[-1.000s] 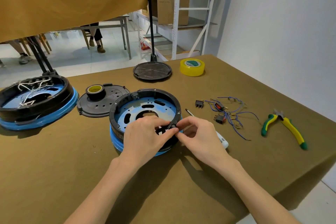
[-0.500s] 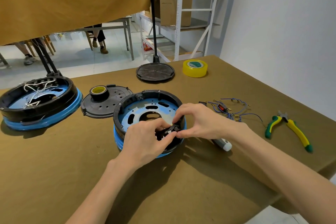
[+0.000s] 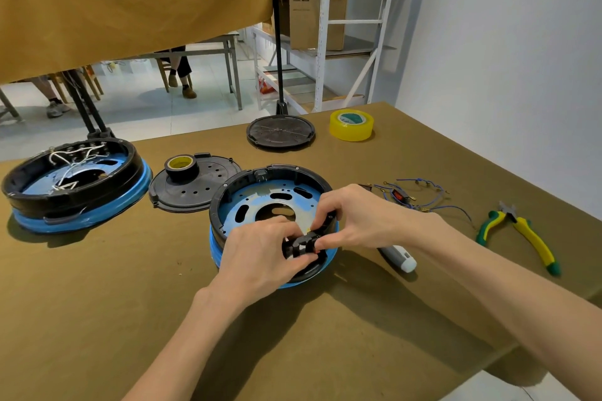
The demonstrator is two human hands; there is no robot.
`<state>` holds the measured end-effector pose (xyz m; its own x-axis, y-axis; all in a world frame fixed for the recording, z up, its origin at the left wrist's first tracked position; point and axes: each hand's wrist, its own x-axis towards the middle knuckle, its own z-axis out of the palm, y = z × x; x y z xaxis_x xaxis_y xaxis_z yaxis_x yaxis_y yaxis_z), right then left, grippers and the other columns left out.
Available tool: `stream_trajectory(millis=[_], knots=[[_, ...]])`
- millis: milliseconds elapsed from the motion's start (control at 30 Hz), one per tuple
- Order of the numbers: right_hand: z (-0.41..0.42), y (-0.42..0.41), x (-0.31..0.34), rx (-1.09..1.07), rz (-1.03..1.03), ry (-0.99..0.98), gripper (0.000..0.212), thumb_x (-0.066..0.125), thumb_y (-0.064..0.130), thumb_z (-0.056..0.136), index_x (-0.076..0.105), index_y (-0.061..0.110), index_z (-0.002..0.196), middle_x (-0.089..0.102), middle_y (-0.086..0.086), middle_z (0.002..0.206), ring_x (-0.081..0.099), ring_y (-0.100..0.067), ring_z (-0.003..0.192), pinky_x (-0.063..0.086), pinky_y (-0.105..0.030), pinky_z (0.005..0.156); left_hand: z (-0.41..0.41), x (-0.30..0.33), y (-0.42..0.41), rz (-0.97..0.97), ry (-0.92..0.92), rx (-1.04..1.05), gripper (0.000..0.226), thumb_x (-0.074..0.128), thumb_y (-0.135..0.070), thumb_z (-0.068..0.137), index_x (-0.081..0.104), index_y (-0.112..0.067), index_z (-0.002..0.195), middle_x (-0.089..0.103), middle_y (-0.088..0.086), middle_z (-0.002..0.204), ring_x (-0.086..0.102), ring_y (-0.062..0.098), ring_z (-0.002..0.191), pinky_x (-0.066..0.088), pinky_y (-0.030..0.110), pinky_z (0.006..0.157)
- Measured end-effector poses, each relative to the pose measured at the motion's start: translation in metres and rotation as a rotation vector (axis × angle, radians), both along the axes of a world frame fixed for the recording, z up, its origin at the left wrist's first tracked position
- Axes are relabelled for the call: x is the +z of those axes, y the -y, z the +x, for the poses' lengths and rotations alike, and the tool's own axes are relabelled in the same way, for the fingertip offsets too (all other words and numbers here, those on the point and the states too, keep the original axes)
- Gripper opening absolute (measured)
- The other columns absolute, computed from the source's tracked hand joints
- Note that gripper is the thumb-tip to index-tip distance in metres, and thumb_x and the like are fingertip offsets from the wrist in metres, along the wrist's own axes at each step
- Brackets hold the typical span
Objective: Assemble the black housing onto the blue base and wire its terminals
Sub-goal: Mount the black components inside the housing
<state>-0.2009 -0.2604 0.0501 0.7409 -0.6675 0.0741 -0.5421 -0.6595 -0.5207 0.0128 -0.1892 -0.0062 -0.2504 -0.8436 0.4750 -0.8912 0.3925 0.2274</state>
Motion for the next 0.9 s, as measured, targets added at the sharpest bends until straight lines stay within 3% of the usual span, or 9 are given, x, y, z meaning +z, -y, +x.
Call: stream_trajectory(millis=[133,267,533,667,767,833,900], knots=[[0.0005,0.0023,0.0034,0.01,0.006,-0.016,0.022,0.085,0.039,0.082,0.077,0.024,0.096,0.07,0.014,0.091,0.063,0.0,0.086,0.047,-0.012,0.071,0.001,-0.0028,0.0005,0.02,0.056,0.01,0.044,0.048,-0.073,0.086,0.066,-0.035,0.076,0.055,-0.014,0.064,0.054,0.006,0.059,0.037,0.019,0.048],[0.0012,0.0028,0.0065,0.011,0.03,0.01,0.02,0.087,0.037,0.08,0.079,0.022,0.09,0.071,0.011,0.086,0.062,-0.003,0.077,0.047,-0.015,0.065,-0.0018,0.0002,-0.0022,0.029,0.064,0.014,0.039,0.05,-0.069,0.087,0.057,-0.036,0.069,0.051,-0.013,0.059,0.051,0.008,0.054,0.024,0.016,0.048],[0.0024,-0.0018,0.0058,0.031,-0.101,-0.068,0.022,0.083,0.041,0.084,0.077,0.022,0.092,0.066,0.015,0.089,0.061,-0.002,0.082,0.048,-0.019,0.068,-0.0058,0.0023,-0.0034,0.05,0.101,0.046,0.045,0.047,-0.068,0.086,0.055,-0.03,0.064,0.051,-0.011,0.057,0.05,0.01,0.054,0.03,0.021,0.047],[0.0043,-0.0016,0.0087,0.038,-0.058,-0.104,0.023,0.085,0.038,0.083,0.074,0.02,0.094,0.07,0.014,0.091,0.063,0.0,0.085,0.048,-0.014,0.073,-0.0063,0.002,-0.0029,0.054,0.101,0.052,0.044,0.047,-0.069,0.086,0.056,-0.031,0.064,0.053,-0.011,0.057,0.052,0.01,0.054,0.03,0.019,0.048],[0.0047,-0.0013,0.0103,0.025,-0.017,-0.079,0.023,0.085,0.037,0.083,0.077,0.018,0.094,0.073,0.011,0.091,0.067,-0.006,0.086,0.056,-0.028,0.079,-0.0067,0.001,-0.0016,0.046,0.093,0.064,0.044,0.049,-0.069,0.086,0.054,-0.032,0.063,0.052,-0.011,0.056,0.051,0.01,0.053,0.028,0.019,0.047],[0.0045,-0.0031,0.0085,0.012,-0.018,-0.059,0.022,0.085,0.036,0.083,0.078,0.018,0.094,0.074,0.009,0.09,0.068,-0.012,0.085,0.057,-0.041,0.081,-0.0067,-0.0003,-0.0007,0.045,0.098,0.076,0.046,0.048,-0.07,0.085,0.056,-0.03,0.063,0.052,-0.011,0.056,0.051,0.01,0.053,0.03,0.02,0.047],[0.0041,-0.0058,0.0066,0.004,-0.017,-0.038,0.02,0.085,0.034,0.083,0.079,0.017,0.092,0.074,0.008,0.089,0.068,-0.015,0.083,0.056,-0.046,0.08,-0.0066,-0.001,-0.001,0.04,0.101,0.077,0.047,0.047,-0.07,0.085,0.059,-0.029,0.064,0.052,-0.011,0.055,0.051,0.01,0.052,0.031,0.02,0.046]])
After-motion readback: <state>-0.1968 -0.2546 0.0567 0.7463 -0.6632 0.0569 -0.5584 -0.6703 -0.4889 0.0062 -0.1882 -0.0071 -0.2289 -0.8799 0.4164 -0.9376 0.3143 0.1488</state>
